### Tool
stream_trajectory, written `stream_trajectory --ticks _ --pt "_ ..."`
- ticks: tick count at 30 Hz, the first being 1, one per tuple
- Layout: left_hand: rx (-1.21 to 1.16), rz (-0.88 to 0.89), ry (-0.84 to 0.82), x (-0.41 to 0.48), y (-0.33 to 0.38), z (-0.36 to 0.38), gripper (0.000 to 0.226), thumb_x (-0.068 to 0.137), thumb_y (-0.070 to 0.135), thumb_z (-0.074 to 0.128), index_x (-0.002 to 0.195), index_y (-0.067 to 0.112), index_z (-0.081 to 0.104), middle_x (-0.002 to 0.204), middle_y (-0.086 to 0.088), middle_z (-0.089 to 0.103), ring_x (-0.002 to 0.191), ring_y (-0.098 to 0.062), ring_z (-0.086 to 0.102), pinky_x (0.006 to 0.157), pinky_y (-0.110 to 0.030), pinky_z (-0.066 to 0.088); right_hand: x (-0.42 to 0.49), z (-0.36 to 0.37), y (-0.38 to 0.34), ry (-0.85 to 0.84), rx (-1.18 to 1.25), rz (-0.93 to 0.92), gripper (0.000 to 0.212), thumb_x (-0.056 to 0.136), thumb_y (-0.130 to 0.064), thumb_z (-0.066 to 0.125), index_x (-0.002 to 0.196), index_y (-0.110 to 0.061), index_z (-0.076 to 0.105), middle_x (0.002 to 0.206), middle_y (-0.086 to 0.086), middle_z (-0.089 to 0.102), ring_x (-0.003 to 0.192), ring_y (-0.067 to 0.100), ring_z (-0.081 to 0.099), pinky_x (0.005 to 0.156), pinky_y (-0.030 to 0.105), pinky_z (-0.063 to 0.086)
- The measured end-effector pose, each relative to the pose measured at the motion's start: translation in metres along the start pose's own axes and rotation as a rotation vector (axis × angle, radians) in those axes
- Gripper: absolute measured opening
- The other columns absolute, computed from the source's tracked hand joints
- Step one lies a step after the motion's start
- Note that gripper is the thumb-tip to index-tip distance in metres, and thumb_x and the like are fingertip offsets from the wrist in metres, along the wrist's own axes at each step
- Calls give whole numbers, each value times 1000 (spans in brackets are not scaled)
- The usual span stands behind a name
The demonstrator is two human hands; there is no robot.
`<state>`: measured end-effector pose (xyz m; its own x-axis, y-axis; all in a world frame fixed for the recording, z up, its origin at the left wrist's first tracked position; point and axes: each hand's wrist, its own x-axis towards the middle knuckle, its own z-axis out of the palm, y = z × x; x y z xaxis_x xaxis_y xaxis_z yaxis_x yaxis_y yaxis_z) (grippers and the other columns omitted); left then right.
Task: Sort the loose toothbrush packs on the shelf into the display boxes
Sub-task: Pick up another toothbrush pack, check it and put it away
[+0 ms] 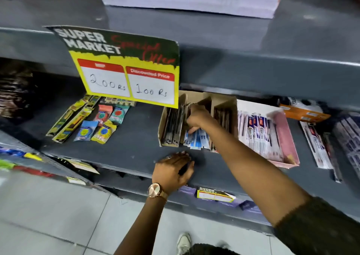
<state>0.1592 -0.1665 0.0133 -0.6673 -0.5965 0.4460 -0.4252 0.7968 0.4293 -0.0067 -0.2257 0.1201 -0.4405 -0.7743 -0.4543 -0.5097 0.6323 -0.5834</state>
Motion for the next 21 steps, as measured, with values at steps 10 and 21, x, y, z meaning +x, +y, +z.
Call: stream_trajectory --ticks 10,21 --pt "38 22 -18 1 2 1 26 83 35 58 85 17 77 90 0 77 77 -17 72 62 -26 58 -18 -9 12 115 1 -74 44 80 -2 71 119 -1 52 114 22 62 76 28 75 70 37 63" --pt "-14 364 -121 12 110 69 19 84 28 63 90 15 76 100 -2 76 91 -18 70 65 -26 55 -113 -105 125 416 468 -158 23 85 -1 65 107 3 59 69 4 57 43 17 56 38 23 51"
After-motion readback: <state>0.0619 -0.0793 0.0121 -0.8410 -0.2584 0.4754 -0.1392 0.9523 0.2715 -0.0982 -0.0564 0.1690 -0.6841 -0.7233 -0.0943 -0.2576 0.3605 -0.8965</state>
